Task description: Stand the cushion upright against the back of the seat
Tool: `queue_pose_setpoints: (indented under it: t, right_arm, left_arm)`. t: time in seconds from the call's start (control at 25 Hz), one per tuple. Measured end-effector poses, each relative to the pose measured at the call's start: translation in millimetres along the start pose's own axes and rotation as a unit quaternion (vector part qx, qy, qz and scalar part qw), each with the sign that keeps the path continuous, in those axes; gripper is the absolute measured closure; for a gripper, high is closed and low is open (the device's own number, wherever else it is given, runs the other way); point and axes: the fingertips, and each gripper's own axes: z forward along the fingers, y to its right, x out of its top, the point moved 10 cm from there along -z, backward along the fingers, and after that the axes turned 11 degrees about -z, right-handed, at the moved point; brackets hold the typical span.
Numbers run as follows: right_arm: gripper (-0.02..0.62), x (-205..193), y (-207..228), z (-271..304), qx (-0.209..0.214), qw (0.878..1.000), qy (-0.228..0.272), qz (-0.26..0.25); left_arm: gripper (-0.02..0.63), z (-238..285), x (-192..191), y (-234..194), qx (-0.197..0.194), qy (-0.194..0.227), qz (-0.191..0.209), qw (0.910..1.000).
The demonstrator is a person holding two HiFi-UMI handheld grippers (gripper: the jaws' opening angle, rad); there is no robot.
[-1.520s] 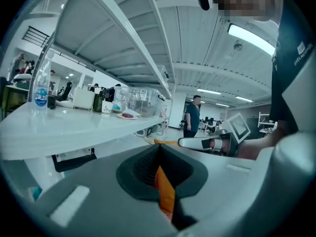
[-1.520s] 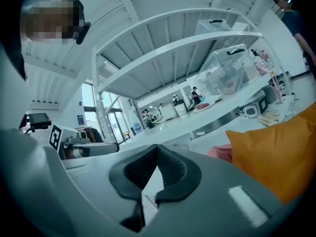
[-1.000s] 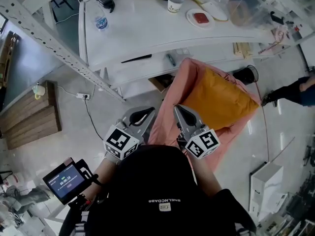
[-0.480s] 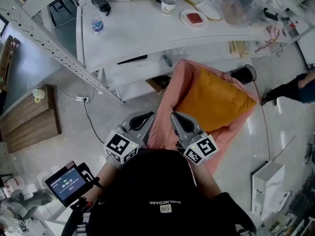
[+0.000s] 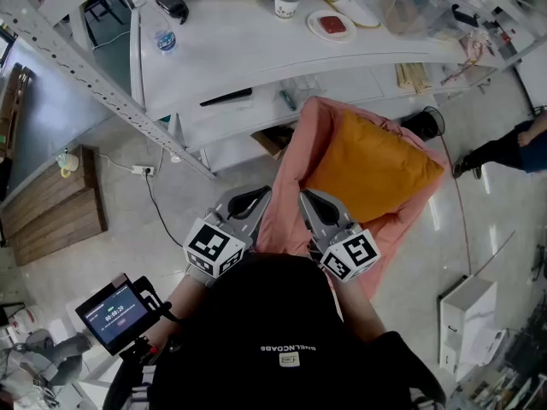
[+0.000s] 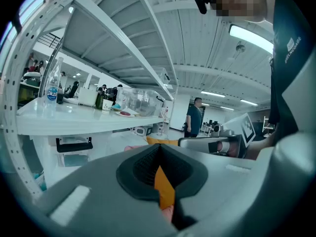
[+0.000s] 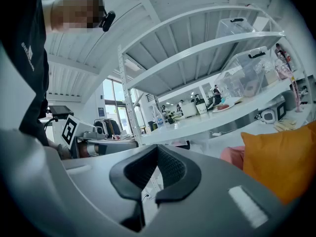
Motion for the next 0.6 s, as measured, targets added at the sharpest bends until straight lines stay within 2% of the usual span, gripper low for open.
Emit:
queue_pose_setpoints:
  t: [0.28,0.6]
  right_arm:
    - [0.589,-2.5,1.3,-2.7,-0.002,1.0,-0.001,0.004]
    - [0.589,-5.2,0.0,1.6,0.003,1.0,-0.004,0.007]
  left_arm:
    - [0.594,0.4,-1.5,0.9,-0.002,-0.001,0.0,1.0]
    - [0.594,2.3,-0.4,7.2,-0.027,0.012,0.016,0.9994]
